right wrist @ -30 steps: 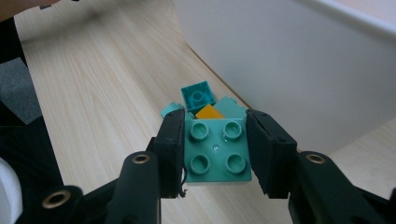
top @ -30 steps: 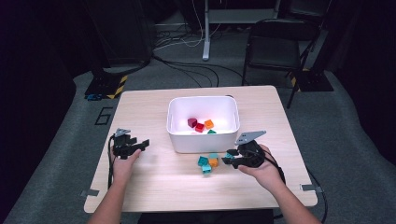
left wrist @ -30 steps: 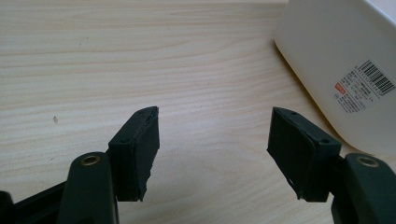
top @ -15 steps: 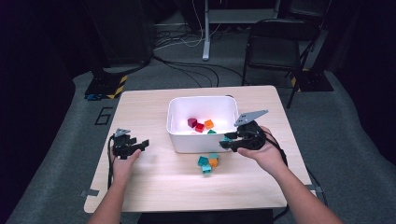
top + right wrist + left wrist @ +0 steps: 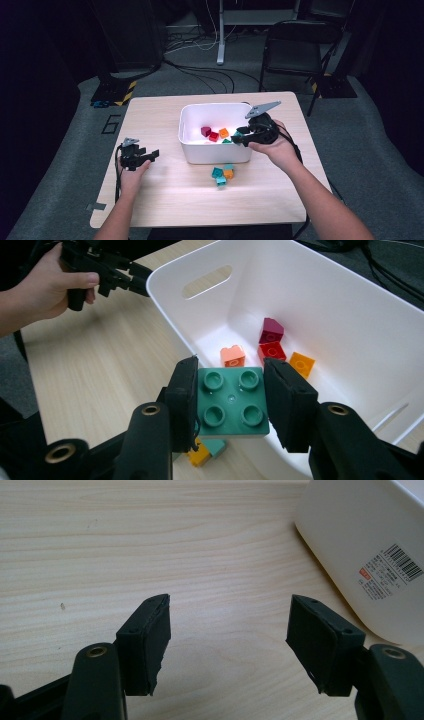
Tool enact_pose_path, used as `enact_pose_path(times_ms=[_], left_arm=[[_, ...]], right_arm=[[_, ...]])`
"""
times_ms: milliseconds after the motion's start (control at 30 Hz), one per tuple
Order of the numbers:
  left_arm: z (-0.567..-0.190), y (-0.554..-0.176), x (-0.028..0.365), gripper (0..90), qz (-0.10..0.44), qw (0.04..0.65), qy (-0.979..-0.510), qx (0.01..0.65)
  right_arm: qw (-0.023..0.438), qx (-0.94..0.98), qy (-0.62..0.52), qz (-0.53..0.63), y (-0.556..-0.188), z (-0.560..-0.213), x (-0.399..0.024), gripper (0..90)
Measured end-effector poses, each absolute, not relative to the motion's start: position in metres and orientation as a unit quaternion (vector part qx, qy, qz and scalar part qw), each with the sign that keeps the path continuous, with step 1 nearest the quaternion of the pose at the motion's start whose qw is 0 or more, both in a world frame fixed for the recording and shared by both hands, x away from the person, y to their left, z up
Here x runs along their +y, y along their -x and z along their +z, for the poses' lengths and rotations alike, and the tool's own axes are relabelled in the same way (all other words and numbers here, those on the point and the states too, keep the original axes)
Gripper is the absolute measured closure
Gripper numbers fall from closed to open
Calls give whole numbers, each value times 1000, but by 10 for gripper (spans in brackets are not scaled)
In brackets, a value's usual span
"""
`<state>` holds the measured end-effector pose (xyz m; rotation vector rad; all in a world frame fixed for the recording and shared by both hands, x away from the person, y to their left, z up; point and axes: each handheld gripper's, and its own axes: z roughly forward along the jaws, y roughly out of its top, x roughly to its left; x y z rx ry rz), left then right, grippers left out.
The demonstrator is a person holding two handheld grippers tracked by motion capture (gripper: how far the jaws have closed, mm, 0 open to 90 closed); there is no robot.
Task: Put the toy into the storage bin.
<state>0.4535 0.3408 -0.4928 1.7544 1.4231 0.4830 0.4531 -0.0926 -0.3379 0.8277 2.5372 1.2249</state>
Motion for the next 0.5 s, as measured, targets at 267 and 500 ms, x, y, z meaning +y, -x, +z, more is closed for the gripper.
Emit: enact_pose_path(times_ms=[267,500], left_arm=[[-493,-454,342,336,190,405,-693,565],[-493,-454,343,336,189,406,-692,566]], right_arm=[[109,860,-287,407,-479,-341,-77,583],[114,860,-300,398,-502,-349,-64,584]])
